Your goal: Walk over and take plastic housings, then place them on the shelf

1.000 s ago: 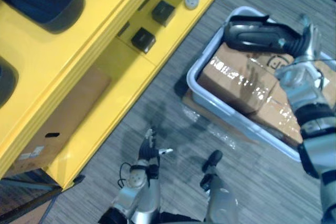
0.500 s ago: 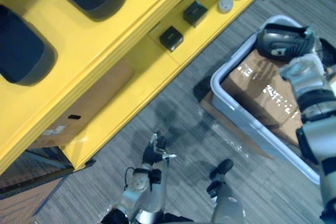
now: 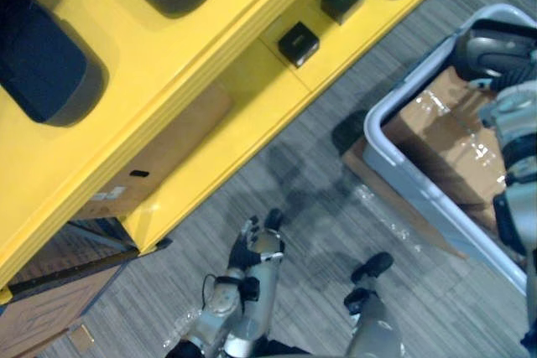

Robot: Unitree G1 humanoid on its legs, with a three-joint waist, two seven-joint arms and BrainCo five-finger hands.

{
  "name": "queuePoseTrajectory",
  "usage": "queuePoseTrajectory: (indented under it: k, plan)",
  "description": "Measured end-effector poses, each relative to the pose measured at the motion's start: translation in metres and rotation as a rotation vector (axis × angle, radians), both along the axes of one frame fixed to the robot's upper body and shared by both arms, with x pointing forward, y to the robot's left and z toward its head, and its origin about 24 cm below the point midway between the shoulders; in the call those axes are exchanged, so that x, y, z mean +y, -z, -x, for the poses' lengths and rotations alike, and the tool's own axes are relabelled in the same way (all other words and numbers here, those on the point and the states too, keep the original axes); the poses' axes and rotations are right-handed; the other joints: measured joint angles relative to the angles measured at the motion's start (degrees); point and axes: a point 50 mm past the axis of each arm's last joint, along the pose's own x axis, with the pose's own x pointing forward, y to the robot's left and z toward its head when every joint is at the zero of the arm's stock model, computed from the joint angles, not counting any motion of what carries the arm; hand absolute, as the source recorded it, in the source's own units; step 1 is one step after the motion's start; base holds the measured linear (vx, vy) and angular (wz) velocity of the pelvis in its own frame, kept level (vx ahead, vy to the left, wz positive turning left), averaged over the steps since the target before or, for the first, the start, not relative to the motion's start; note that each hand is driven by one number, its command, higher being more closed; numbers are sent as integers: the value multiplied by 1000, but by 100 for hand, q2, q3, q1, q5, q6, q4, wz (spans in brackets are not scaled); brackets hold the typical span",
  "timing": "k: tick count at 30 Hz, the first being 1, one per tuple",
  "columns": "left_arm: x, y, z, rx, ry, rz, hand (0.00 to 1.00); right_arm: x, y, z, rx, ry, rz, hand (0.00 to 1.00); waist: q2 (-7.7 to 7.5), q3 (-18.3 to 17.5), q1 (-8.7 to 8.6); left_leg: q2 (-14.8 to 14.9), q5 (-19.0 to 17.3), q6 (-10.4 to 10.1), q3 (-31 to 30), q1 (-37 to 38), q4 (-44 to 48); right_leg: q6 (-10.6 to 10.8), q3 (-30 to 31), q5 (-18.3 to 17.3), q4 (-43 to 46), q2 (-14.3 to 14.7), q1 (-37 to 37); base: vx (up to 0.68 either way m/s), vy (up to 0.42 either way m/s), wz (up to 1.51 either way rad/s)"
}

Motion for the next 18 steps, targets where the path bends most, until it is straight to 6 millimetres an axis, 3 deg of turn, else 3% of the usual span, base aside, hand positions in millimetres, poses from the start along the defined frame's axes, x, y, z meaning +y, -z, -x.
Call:
queuePoseTrajectory:
  k: [5,12,18]
  plan:
    - [-2,0,4,-2,-3,35,0,-8,-17,7,-22,39,68,0,143,39,118,-17,0,-4,15,-113,4,59,-14,140,-171,20,-57,4,50,0]
    - [1,0,3,-4,-19,62,0,-8,-17,4,120,-30,66,0,170,55,159,-10,-102,12,49,-250,99,75,4,219,-278,49,-138,-6,58,-3]
    - [7,-4,-1,-16,-22,80,0,-22,-21,14,257,-100,-27,0,148,103,257,38,-235,33,32,-329,275,27,-18,187,-332,118,-98,-40,59,-3]
